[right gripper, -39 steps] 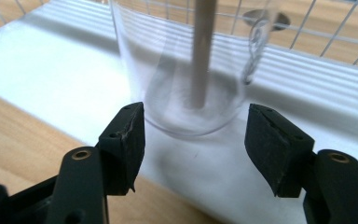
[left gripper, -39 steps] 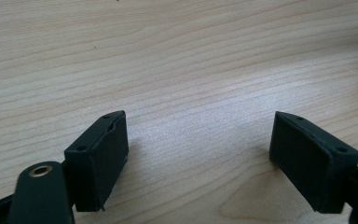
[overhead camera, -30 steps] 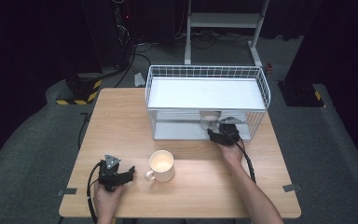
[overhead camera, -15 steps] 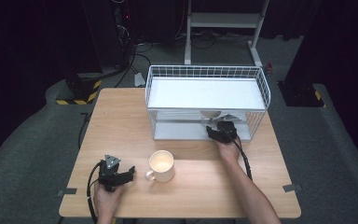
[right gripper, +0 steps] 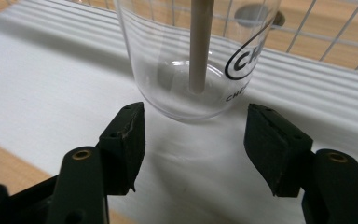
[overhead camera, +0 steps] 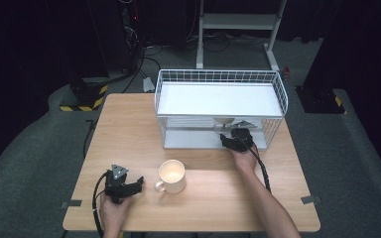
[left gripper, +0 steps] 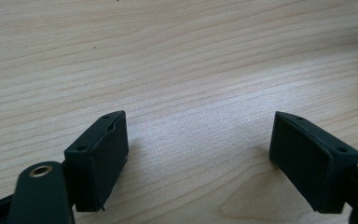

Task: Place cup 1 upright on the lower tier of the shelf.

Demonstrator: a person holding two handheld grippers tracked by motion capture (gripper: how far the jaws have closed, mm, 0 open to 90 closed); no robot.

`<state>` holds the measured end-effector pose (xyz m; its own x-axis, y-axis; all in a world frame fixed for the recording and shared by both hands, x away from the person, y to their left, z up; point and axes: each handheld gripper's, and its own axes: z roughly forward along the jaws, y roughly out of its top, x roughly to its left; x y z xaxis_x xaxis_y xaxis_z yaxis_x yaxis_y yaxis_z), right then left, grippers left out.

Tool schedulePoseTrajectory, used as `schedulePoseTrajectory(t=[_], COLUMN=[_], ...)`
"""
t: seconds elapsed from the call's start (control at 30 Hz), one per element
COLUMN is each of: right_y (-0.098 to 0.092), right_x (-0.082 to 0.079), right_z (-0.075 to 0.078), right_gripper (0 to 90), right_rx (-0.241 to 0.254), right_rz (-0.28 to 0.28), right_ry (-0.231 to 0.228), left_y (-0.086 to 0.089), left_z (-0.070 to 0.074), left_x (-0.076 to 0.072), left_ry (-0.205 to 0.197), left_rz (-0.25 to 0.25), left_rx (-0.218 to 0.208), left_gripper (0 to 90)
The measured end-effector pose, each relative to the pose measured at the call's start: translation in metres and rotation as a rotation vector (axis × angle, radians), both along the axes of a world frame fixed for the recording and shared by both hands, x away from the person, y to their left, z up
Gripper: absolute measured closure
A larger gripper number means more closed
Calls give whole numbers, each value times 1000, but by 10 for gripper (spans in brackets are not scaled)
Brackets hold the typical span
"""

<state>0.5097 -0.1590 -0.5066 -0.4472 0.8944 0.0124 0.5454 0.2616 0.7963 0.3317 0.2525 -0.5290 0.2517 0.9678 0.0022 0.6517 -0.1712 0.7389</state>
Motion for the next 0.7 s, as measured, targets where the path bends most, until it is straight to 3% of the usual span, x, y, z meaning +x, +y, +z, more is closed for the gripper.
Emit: schedulePoseTrajectory(t=[0.4,0.7], right_y=[-25,-33], right_x=[-16,-25], right_z=[14,24], right_gripper=[345,328], right_rx=[24,40], right_rz=[38,47], right_ry=[-29,-33], left_y=[0,0], left_z=[0,0], left_x=[0,0], left_ry=[0,0], left_rz=[-2,-1], left_rx=[3,2], left_gripper=[196,196])
